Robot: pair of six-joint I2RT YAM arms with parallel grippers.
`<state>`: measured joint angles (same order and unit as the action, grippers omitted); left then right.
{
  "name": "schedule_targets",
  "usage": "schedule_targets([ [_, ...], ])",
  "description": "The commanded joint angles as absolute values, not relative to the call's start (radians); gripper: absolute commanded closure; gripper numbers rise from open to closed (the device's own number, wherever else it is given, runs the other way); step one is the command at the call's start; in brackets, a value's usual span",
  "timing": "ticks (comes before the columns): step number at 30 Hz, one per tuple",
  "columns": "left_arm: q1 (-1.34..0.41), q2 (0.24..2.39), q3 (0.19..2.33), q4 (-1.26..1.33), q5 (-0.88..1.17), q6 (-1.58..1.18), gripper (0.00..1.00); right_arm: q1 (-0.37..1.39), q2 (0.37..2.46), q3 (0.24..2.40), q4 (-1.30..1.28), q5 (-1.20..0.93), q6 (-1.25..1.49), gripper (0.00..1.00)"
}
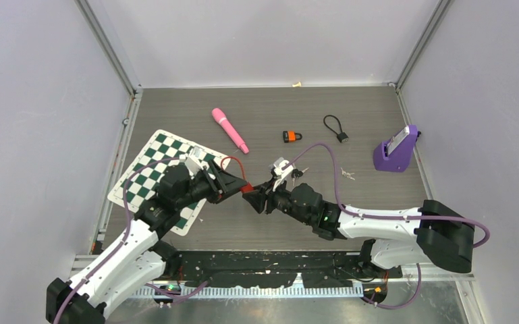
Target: Unlock with the key
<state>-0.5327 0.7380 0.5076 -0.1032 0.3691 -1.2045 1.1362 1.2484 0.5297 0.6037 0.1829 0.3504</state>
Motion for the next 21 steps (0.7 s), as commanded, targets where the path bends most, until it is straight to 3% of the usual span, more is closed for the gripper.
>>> schedule_targets([
  [1,-0.581,0.722,0.512,-0.087,0.269,-1.221,0.42,1.15,1.249,0.561,0.665,0.242,0.378,0.95],
  [11,-0.631,0.753,0.494,-0.081,0.183,-1.27,0.46,1.179,1.254,0.567,0.674,0.286,0.385,0.95],
  [21,-0.652,0.761,0.491,-0.067,0.17,-1.281,0.78,1.195,1.263,0.574,0.684,0.311,0.394,0.95],
])
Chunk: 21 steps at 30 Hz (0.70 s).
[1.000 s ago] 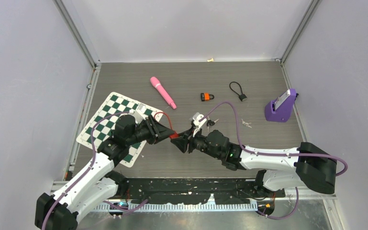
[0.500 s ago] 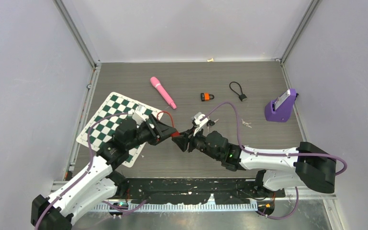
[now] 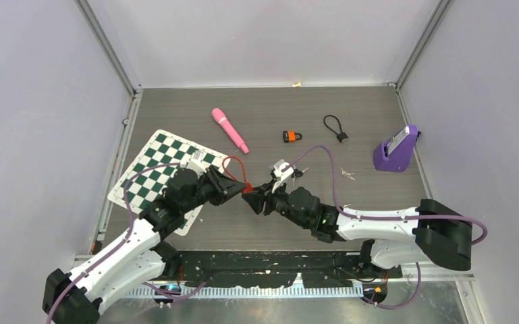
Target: Unlock with the key
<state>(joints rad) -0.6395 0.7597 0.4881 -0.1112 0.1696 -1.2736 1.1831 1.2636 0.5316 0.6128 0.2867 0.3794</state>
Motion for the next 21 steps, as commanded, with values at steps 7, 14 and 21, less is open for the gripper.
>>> schedule_targets([
  [7,-0.651,0.762,0.487,-0.06,0.182,-1.304,1.0,1.195,1.224,0.57,0.665,0.321,0.396,0.57],
  [14,-0.576,0.728,0.499,-0.083,0.192,-1.368,1.0,1.195,1.068,0.505,0.62,0.378,0.336,0.45],
  [21,-0.554,0.722,0.551,-0.11,0.212,-1.371,1.0,1.241,1.055,0.466,0.606,0.381,0.142,0.53],
])
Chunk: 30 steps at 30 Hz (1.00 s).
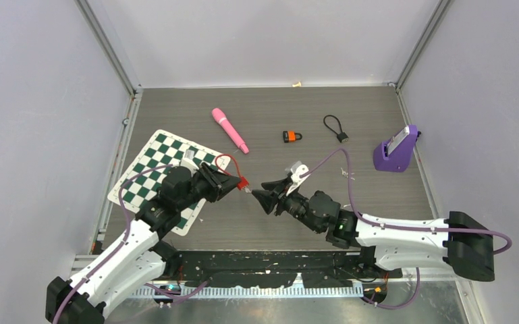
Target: Unlock with the key
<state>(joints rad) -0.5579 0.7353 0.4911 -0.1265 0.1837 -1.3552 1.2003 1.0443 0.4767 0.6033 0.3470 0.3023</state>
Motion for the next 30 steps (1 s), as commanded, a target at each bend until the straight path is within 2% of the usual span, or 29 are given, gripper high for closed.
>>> schedule_targets([
  [1,-0.554,0.724,0.554,-0.113,0.216,-1.373,1.0,1.25,1.06,0.468,0.613,0.39,0.112,0.54],
  [8,-0.554,0.72,0.561,-0.12,0.23,-1.368,1.0,1.335,1.13,0.477,0.73,0.486,-0.169,0.58],
  [25,-0.555,0.714,0.562,-0.12,0.248,-1.35,1.0,1.377,1.297,0.567,0.819,0.555,-0.33,0.62],
  [30,-0.555,0.708,0.562,-0.113,0.251,-1.348,1.0,1.379,1.323,0.585,0.814,0.583,-0.346,0.69],
])
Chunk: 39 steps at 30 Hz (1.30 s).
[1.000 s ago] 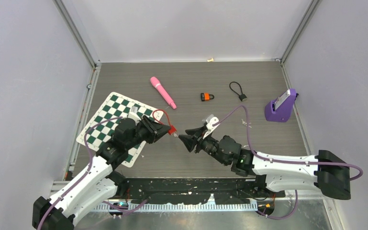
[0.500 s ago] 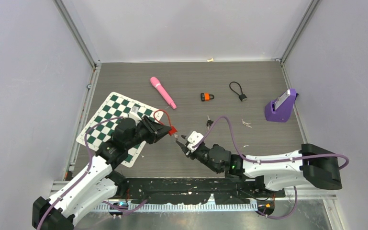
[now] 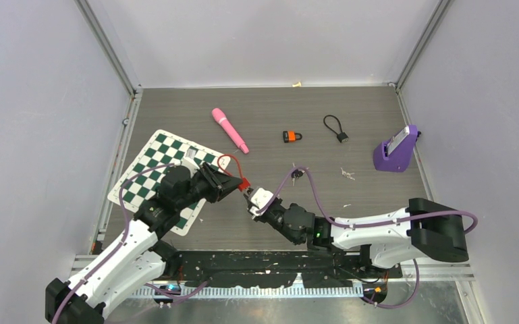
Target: Unlock with the key
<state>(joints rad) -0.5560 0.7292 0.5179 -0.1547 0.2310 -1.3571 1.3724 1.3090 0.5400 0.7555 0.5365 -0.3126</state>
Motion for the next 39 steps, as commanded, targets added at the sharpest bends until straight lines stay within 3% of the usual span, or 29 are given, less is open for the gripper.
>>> schedule_targets([
  [1,-0.555,0.707,0.561,-0.111,0.253,-1.348,1.0,1.379,1.328,0.585,0.812,0.584,-0.347,0.73],
  [9,-0.558,0.689,0.555,-0.087,0.253,-1.342,1.0,1.379,1.349,0.586,0.795,0.619,-0.323,0.94],
  [22,-0.591,0.627,0.465,0.12,0.254,-1.343,1.0,1.364,1.306,0.495,1.0,0.671,0.011,0.95],
  [28,-0.595,0.591,0.421,0.175,0.252,-1.338,1.0,1.334,1.271,0.476,1.017,0.593,0.105,0.94],
  [36,-0.595,0.59,0.428,0.162,0.215,-1.316,1.0,1.333,1.216,0.476,0.918,0.524,0.095,0.74],
  [37,-0.595,0.594,0.429,0.166,0.214,-1.316,1.0,1.333,1.201,0.473,0.905,0.522,0.085,0.76],
  [39,-0.594,0.608,0.431,0.17,0.217,-1.318,1.0,1.333,1.183,0.469,0.88,0.518,0.068,0.92],
])
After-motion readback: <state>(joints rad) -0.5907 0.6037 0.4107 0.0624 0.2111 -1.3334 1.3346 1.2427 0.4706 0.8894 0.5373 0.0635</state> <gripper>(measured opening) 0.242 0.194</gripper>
